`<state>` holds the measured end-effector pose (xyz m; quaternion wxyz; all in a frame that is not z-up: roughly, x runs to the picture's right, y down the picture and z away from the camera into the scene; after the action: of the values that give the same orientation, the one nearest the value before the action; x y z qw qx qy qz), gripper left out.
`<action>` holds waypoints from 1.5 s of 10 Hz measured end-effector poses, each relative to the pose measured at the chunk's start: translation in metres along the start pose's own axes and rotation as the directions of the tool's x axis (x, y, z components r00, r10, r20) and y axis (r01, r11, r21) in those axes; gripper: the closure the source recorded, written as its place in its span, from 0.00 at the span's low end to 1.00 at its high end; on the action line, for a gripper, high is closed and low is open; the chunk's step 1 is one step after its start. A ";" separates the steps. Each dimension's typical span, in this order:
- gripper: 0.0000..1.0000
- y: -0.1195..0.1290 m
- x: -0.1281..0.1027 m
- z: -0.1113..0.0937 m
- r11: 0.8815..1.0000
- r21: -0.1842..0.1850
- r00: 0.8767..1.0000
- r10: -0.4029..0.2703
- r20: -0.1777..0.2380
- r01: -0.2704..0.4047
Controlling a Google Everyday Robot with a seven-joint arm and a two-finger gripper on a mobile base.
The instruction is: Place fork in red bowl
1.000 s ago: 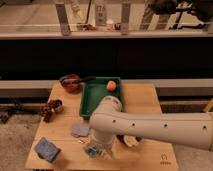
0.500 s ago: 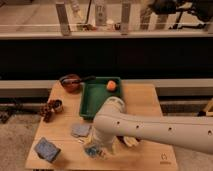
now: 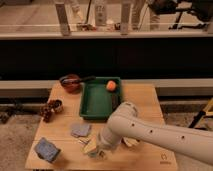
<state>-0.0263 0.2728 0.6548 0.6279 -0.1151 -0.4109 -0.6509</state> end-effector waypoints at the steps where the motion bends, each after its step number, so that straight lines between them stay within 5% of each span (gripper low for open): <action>1: 0.20 0.000 -0.001 0.003 1.000 0.003 1.000 -0.009 0.005 0.009; 15: 0.20 -0.011 0.009 0.024 0.998 0.034 0.998 -0.050 0.037 0.049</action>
<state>-0.0469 0.2811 0.6717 0.6056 -0.1066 -0.4360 -0.6571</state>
